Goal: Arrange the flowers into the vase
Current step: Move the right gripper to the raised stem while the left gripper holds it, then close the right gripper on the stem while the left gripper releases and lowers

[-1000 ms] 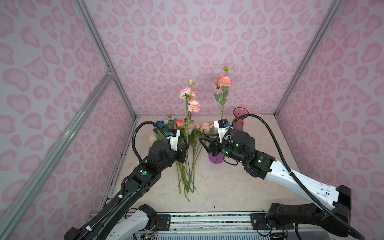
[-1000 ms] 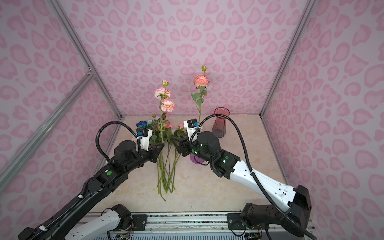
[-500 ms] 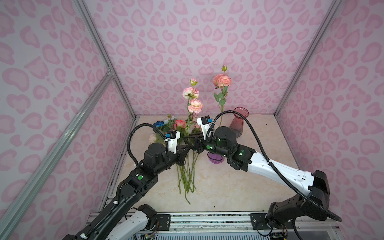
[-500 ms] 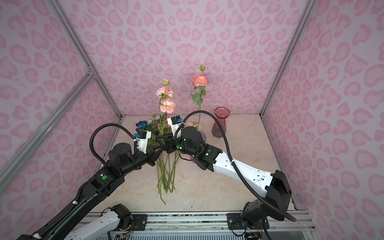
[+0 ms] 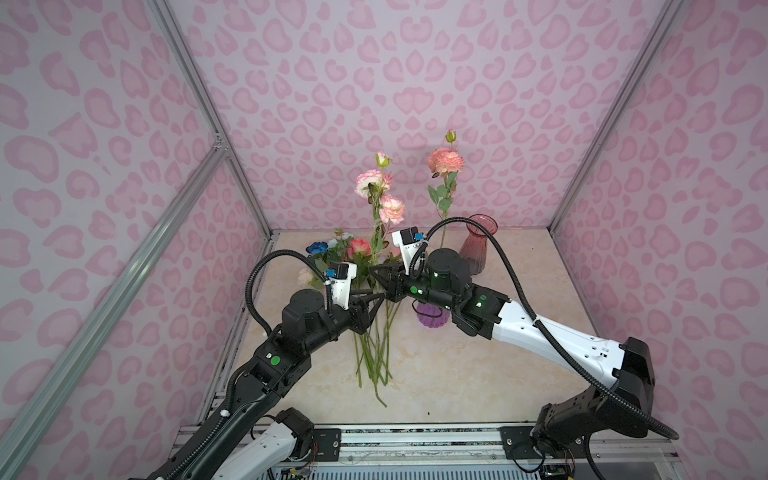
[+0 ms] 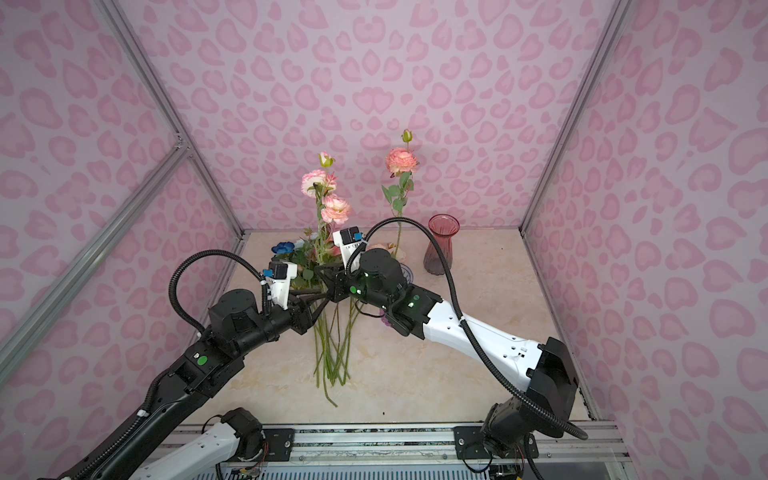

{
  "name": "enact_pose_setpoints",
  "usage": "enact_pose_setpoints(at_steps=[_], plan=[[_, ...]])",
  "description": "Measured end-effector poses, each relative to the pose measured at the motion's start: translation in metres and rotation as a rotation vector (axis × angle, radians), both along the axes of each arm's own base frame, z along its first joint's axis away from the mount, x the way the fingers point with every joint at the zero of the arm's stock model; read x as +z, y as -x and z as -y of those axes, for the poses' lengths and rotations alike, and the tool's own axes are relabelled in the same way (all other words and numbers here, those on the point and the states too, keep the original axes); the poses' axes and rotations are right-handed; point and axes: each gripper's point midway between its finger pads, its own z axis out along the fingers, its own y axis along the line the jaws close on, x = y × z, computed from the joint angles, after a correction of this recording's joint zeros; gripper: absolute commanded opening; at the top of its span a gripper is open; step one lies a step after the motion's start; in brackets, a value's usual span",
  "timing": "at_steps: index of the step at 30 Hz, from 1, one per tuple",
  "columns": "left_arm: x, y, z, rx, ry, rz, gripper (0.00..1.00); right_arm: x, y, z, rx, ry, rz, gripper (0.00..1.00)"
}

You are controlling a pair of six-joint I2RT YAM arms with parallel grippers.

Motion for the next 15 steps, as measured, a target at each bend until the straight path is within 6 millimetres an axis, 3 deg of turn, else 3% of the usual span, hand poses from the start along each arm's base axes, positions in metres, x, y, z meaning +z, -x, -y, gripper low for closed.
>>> enact_pose_setpoints(at_steps=[6, 10, 15], plan=[[0.005, 0.006, -0.025, 0.108, 0.026, 0.03, 0.77, 0.029, -0.004, 0.002, -0.016, 0.025, 0.072, 0.04], [0.0, 0.009, -0.047, 0.206, 0.052, 0.032, 0.78, 0.056, -0.01, 0.002, -0.039, 0.044, 0.152, 0.04], [-0.019, 0.01, -0.068, 0.318, 0.047, -0.019, 0.8, 0.064, -0.015, 0.01, -0.085, 0.094, 0.203, 0.04]])
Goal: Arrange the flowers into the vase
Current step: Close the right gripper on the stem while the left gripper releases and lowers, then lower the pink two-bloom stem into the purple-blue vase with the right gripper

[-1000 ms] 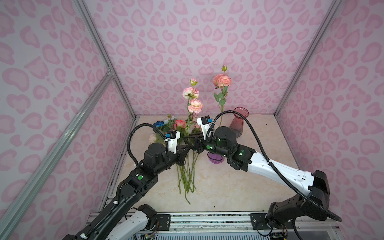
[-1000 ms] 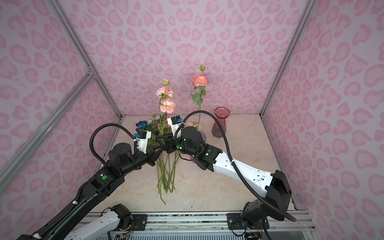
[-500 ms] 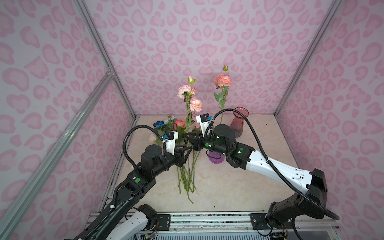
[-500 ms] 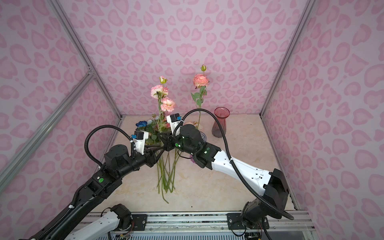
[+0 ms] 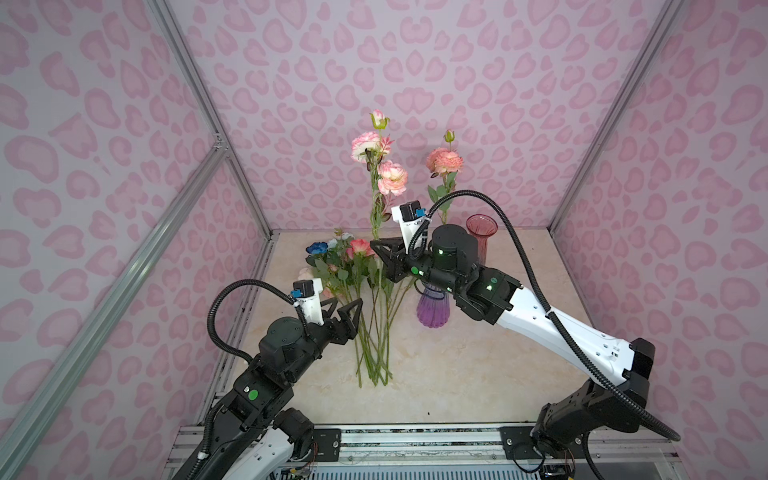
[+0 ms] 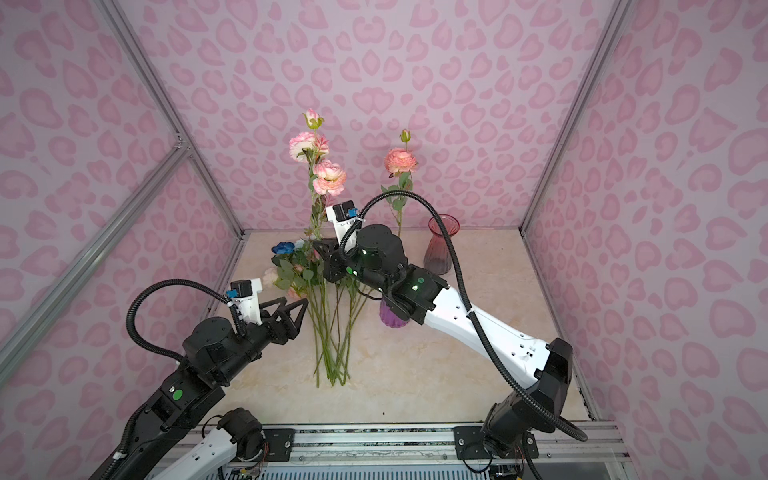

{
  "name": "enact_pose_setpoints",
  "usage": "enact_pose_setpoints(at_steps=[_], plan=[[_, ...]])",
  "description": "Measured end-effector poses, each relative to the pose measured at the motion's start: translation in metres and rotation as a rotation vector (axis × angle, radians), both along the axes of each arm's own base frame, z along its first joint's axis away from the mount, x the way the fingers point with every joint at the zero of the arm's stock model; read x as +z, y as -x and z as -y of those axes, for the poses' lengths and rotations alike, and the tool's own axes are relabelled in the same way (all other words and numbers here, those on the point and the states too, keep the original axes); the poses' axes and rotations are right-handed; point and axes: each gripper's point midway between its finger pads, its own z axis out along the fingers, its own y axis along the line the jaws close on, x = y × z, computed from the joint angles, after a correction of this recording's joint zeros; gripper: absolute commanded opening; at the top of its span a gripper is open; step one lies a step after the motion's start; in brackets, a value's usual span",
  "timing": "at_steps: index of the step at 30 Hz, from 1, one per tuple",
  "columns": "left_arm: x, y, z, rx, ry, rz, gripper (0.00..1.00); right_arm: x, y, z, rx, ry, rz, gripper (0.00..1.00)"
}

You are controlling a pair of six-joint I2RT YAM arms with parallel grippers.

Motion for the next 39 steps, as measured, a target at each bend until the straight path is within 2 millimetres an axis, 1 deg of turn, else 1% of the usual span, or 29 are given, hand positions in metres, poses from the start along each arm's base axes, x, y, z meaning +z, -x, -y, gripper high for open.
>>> enact_pose_setpoints(at_steps=[2, 4, 6, 9, 11, 15, 17, 20, 22, 25, 29, 31, 34, 37, 39], plan=[[-0.011, 0.0, -0.008, 0.044, -0.009, -0.037, 0.8, 0.006, -0.001, 0.008, -0.029, 0.014, 0.018, 0.05], [-0.02, -0.001, -0.015, 0.085, -0.018, -0.07, 0.8, 0.018, 0.0, 0.017, -0.056, 0.016, 0.047, 0.05], [-0.03, -0.002, -0.02, 0.12, -0.026, -0.106, 0.8, 0.038, 0.001, 0.03, -0.09, 0.007, 0.089, 0.05], [-0.041, -0.003, -0.023, 0.142, -0.041, -0.153, 0.8, 0.066, 0.005, 0.049, -0.134, -0.001, 0.151, 0.06], [-0.046, -0.003, -0.023, 0.144, -0.048, -0.171, 0.79, 0.08, 0.008, 0.061, -0.164, 0.004, 0.189, 0.06], [-0.051, -0.002, -0.024, 0.152, -0.049, -0.189, 0.79, 0.102, 0.006, 0.094, -0.259, 0.032, 0.274, 0.06], [-0.053, -0.002, -0.024, 0.155, -0.051, -0.191, 0.79, 0.11, -0.002, 0.119, -0.334, 0.045, 0.308, 0.07], [-0.054, -0.002, -0.024, 0.155, -0.052, -0.192, 0.79, 0.115, -0.017, 0.153, -0.445, 0.056, 0.332, 0.07], [-0.056, -0.004, -0.023, 0.154, -0.056, -0.198, 0.79, 0.117, -0.024, 0.17, -0.5, 0.05, 0.345, 0.07], [-0.056, -0.005, -0.02, 0.146, -0.06, -0.208, 0.79, 0.122, -0.034, 0.192, -0.565, 0.034, 0.367, 0.07], [-0.055, -0.006, -0.015, 0.125, -0.06, -0.218, 0.79, 0.132, -0.046, 0.221, -0.646, -0.017, 0.38, 0.06], [-0.055, -0.006, -0.015, 0.122, -0.059, -0.22, 0.78, 0.138, -0.049, 0.229, -0.664, -0.046, 0.383, 0.06], [-0.057, -0.006, -0.013, 0.113, -0.059, -0.225, 0.78, 0.146, -0.048, 0.232, -0.662, -0.081, 0.392, 0.07], [-0.061, -0.006, -0.012, 0.109, -0.062, -0.234, 0.78, 0.147, -0.053, 0.236, -0.666, -0.094, 0.392, 0.07], [-0.062, -0.006, -0.012, 0.109, -0.062, -0.239, 0.78, 0.145, -0.057, 0.238, -0.672, -0.103, 0.384, 0.06]])
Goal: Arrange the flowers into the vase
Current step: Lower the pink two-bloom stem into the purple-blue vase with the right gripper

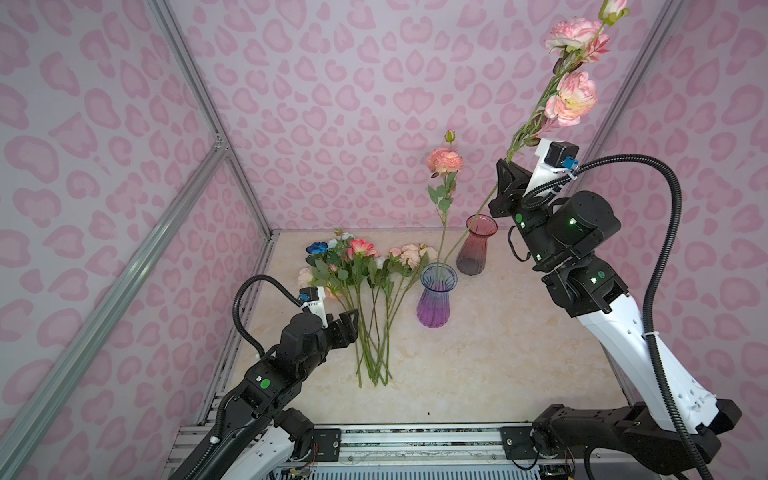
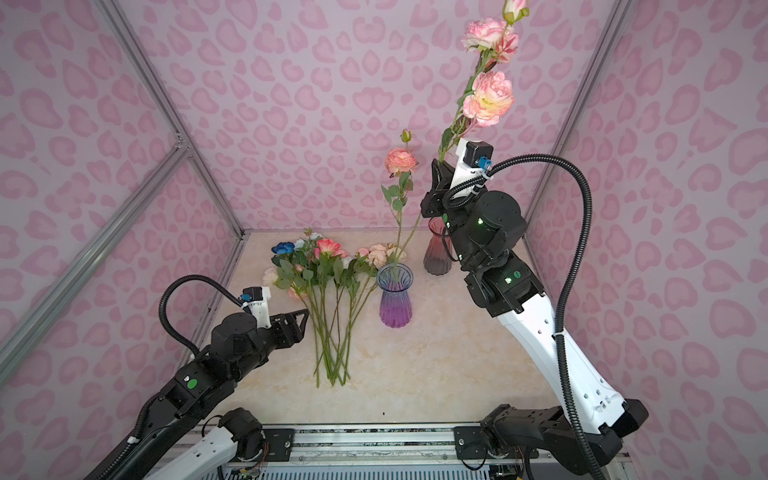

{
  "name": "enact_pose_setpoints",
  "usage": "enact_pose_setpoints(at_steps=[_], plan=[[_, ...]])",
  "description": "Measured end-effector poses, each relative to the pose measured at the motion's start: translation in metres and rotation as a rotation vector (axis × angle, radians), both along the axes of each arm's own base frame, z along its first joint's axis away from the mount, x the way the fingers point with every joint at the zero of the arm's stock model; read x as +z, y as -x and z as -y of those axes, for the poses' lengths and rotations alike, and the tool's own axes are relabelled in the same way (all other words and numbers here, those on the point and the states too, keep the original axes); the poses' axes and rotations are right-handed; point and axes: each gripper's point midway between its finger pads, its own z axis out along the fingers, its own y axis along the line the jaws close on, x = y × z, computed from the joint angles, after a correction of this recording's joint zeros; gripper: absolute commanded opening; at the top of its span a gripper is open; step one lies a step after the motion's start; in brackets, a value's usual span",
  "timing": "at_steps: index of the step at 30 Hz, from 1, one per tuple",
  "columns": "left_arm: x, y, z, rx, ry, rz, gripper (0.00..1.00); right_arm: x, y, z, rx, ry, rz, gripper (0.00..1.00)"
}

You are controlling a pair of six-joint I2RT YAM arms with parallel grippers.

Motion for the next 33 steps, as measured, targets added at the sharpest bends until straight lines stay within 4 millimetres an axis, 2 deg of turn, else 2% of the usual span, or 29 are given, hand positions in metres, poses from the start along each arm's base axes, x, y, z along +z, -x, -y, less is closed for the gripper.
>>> enact_pose_setpoints(at_steps=[3, 5, 7, 12, 13, 15, 18, 21, 23, 28, 33], plan=[[-0.002, 0.0, 0.001, 0.0, -0.001, -0.008, 0.78, -0.021, -0.007, -0.004, 0.002, 0.012, -0.029, 0.07], [-0.003, 0.0, 0.001, -0.001, 0.0, -0.008, 0.78, -0.047, -0.013, -0.008, 0.007, 0.032, -0.071, 0.09], [-0.005, 0.0, 0.001, -0.001, -0.003, -0.012, 0.78, -0.083, -0.019, -0.012, 0.01, 0.05, -0.131, 0.14], [-0.01, 0.0, 0.001, -0.001, -0.009, -0.023, 0.78, -0.179, -0.023, -0.026, 0.042, 0.089, -0.289, 0.12], [-0.011, 0.0, 0.001, -0.001, -0.012, -0.026, 0.78, -0.195, -0.022, -0.027, 0.046, 0.093, -0.314, 0.12], [-0.014, -0.002, 0.002, -0.002, -0.019, -0.036, 0.78, -0.216, -0.024, -0.027, 0.037, 0.088, -0.353, 0.12], [-0.02, -0.003, 0.005, -0.01, -0.031, -0.057, 0.78, -0.23, -0.033, -0.029, 0.024, 0.065, -0.382, 0.16], [-0.022, -0.005, 0.007, -0.02, -0.042, -0.069, 0.78, -0.243, -0.039, -0.035, 0.037, 0.058, -0.414, 0.25], [-0.023, -0.007, 0.01, -0.027, -0.042, -0.076, 0.78, -0.251, -0.043, -0.041, 0.048, 0.068, -0.435, 0.27], [-0.029, -0.007, 0.016, -0.048, -0.04, -0.104, 0.77, -0.251, -0.046, -0.044, 0.052, 0.056, -0.448, 0.34], [-0.033, -0.008, 0.019, -0.055, -0.037, -0.122, 0.77, -0.261, -0.044, -0.046, 0.069, 0.046, -0.474, 0.35]])
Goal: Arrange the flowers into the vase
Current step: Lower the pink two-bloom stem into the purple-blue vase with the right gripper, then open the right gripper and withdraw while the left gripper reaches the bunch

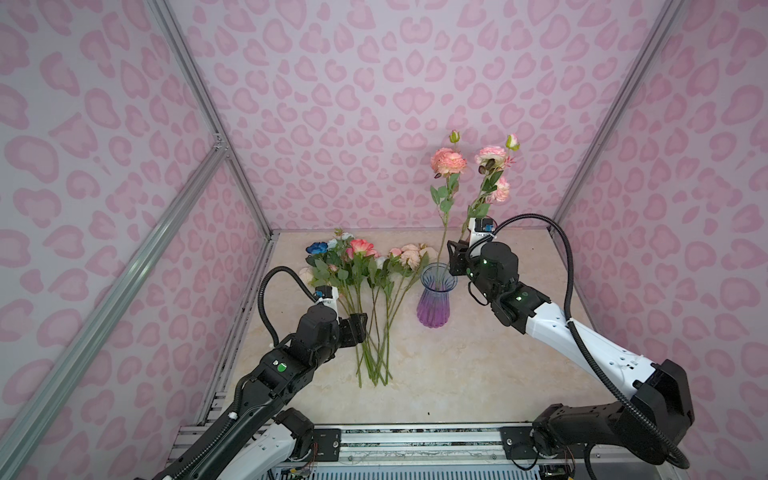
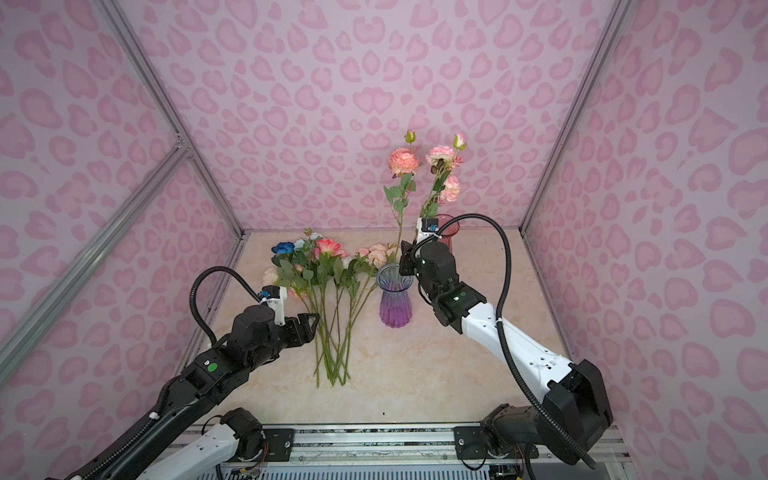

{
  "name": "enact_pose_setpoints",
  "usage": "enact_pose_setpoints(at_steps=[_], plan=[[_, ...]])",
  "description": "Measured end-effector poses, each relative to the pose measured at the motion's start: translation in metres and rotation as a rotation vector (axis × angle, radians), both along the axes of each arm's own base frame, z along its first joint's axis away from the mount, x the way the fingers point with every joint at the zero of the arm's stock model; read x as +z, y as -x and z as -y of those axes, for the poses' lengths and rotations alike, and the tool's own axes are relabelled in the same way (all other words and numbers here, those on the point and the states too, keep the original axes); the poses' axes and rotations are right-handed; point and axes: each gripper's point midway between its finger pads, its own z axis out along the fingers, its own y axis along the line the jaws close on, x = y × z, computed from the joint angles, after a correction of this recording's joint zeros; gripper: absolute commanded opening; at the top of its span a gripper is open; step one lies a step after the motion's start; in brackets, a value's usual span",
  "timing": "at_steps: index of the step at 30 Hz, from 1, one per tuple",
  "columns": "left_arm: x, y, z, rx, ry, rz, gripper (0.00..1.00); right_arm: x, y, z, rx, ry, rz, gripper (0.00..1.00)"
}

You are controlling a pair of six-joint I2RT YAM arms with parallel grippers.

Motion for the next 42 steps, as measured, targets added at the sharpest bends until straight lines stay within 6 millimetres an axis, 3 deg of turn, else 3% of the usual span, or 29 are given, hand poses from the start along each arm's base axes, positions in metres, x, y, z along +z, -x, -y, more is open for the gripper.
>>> enact_pose_setpoints(at_steps=[5, 9, 14, 20, 30, 38, 42], plan=[[-0.002, -0.001, 0.002, -0.005, -0.001, -0.007, 0.77, -0.006, 0.005, 0.001, 0.005, -0.007, -0.013, 0.38], [-0.001, -0.003, 0.004, -0.011, 0.006, -0.003, 0.77, -0.005, 0.009, 0.001, 0.009, -0.016, -0.028, 0.52], [-0.002, -0.005, 0.007, -0.018, 0.01, -0.006, 0.77, 0.002, 0.016, 0.006, 0.003, -0.041, -0.036, 0.59], [-0.001, -0.006, 0.009, -0.02, 0.01, -0.007, 0.76, 0.006, 0.024, 0.013, -0.006, -0.046, -0.04, 0.61], [0.026, -0.012, 0.0, 0.032, 0.012, 0.063, 0.76, -0.002, 0.042, 0.025, -0.013, -0.051, -0.054, 0.62], [0.044, -0.027, -0.009, 0.097, -0.041, 0.094, 0.76, 0.003, 0.054, 0.031, -0.012, -0.06, -0.037, 0.62], [0.043, -0.041, -0.025, 0.181, -0.092, 0.063, 0.66, 0.011, 0.066, 0.038, -0.016, -0.059, -0.01, 0.57]])
